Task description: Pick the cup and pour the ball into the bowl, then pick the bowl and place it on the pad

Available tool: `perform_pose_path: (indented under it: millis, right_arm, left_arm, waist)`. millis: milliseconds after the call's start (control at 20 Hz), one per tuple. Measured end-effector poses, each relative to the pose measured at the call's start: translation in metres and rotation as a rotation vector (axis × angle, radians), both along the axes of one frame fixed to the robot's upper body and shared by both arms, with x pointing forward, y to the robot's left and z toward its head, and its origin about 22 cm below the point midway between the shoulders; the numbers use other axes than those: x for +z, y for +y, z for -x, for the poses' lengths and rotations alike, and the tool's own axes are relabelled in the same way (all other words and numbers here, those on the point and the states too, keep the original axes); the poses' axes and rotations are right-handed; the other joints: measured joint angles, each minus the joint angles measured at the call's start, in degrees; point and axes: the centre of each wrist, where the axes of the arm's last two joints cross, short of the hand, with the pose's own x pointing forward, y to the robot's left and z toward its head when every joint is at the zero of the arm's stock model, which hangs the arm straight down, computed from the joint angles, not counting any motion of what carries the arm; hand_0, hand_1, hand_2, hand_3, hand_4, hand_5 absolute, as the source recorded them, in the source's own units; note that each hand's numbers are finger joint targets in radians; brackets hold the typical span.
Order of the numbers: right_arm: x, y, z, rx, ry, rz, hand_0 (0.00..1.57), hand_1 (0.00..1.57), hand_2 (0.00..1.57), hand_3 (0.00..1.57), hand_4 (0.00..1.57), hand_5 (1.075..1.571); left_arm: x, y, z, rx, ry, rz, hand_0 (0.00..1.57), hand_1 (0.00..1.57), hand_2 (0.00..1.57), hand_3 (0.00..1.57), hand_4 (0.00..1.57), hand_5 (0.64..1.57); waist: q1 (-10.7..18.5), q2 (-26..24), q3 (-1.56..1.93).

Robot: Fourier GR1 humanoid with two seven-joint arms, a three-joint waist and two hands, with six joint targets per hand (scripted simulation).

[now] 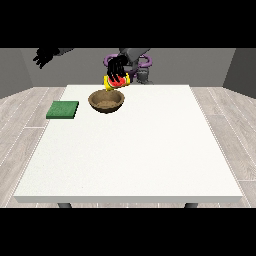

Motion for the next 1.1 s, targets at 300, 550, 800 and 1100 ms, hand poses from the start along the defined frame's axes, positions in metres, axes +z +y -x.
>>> perform_pose_path:
  millis: [300, 550, 800, 1100]
  right_arm:
    - [0.001, 0.003, -0.005, 0.002, 0.011, 0.005, 0.0, 0.0, 0.0, 0.05, 0.71, 1.548]
    - [-0.005, 0.007, -0.002, -0.036, 0.045, 0.007, 0.0, 0.0, 0.0, 0.11, 0.74, 1.551]
    - [-0.014, 0.003, 0.011, -0.078, 0.083, 0.009, 0.0, 0.0, 0.0, 0.11, 0.76, 1.556]
    - [-0.023, 0.013, 0.014, -0.122, 0.099, 0.004, 0.0, 0.0, 0.0, 0.0, 0.79, 1.555]
  left_arm:
    - [0.006, -0.017, 0.014, -0.033, 0.046, -0.128, 0.0, 0.0, 1.06, 1.54, 1.11, 1.571]
    - [0.015, -0.015, 0.017, -0.057, 0.052, -0.05, 0.75, 0.75, 1.57, 1.54, 1.11, 1.556]
    - [0.031, 0.033, 0.001, -0.015, 0.074, 0.327, 0.8, 0.8, 1.19, 0.88, 1.3, 1.555]
    - [0.08, 0.085, -0.017, 0.025, 0.057, 0.944, 0.0, 0.0, 0.0, 0.0, 1.12, 1.57]
  waist:
    - [-0.1, -0.4, -0.05]
    - [2.6, -2.2, -0.09]
    - [5.8, -3.9, -0.29]
    - [10.3, -4.1, -0.77]
